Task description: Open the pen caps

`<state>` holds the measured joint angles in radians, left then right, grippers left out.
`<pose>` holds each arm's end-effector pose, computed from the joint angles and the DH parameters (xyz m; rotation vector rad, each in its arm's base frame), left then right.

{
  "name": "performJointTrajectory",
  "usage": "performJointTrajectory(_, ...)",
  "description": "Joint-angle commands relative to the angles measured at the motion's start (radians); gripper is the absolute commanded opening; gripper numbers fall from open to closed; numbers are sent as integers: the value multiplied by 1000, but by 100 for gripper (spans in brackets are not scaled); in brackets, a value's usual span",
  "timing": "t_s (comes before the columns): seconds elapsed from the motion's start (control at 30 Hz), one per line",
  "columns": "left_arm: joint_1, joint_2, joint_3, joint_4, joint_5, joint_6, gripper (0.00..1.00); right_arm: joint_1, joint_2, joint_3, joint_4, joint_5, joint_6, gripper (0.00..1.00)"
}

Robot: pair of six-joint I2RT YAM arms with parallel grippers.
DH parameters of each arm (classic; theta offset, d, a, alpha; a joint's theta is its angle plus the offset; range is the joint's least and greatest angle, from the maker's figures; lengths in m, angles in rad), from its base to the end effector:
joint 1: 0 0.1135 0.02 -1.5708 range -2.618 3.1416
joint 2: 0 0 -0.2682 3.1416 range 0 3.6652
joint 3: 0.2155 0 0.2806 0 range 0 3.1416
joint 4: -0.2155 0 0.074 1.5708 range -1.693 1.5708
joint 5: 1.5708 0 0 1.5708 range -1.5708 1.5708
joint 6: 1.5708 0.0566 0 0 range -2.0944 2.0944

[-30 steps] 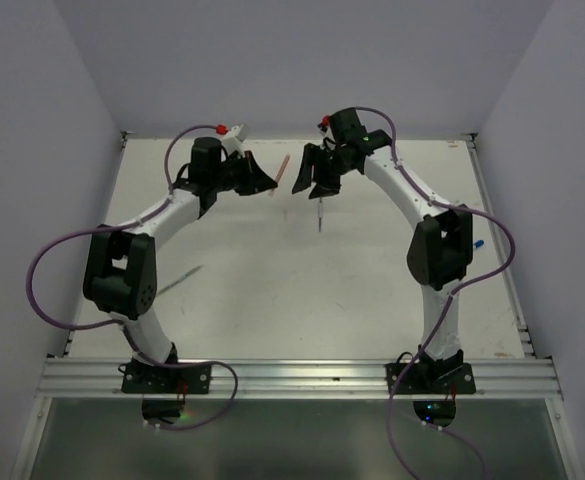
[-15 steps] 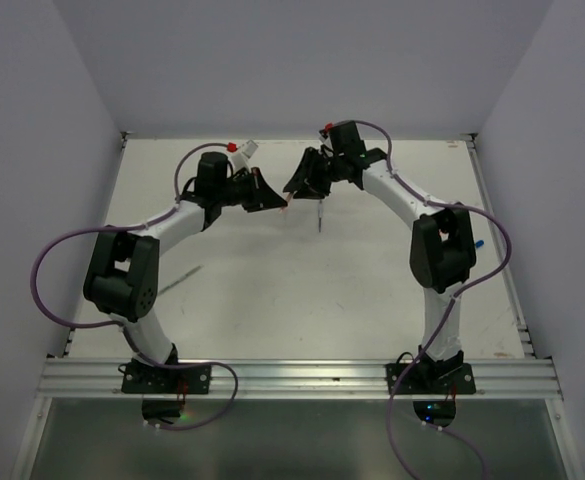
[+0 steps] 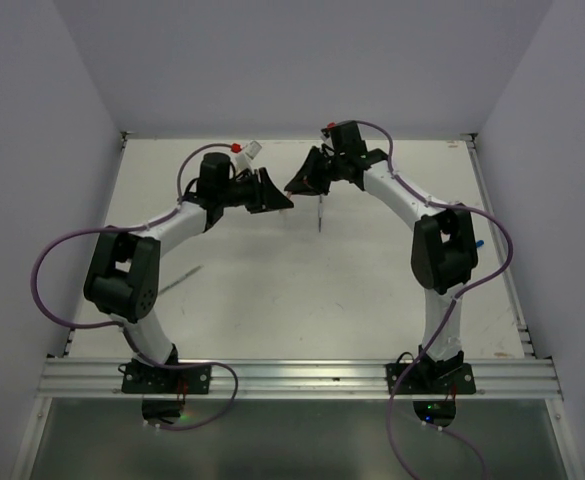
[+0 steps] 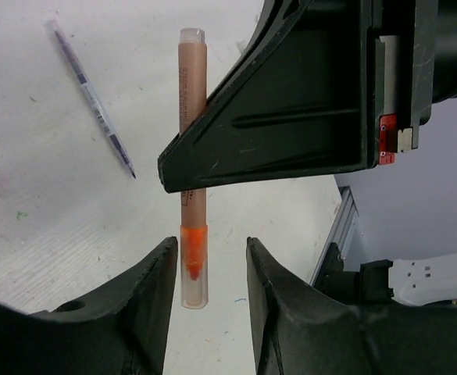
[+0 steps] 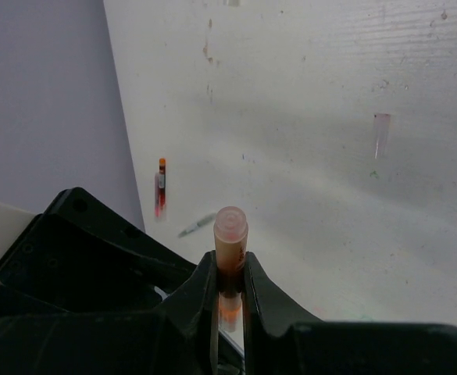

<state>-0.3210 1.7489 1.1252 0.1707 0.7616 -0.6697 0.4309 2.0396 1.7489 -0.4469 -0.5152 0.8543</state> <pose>0.3942 -0.1722 0.2158 0.1541 2.1665 -1.3685 0.4537 0.2393 0.2488 0.2411 2.5130 1.1938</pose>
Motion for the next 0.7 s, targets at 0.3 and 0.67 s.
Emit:
performJointTrajectory(0.3, -7, -25, -21, 27, 82, 25, 0, 0, -53, -9, 50, -25, 28, 0)
performJointTrajectory(0.67, -4, 98, -280, 1516, 383, -941, 0, -95, -64, -163, 858, -279, 323, 0)
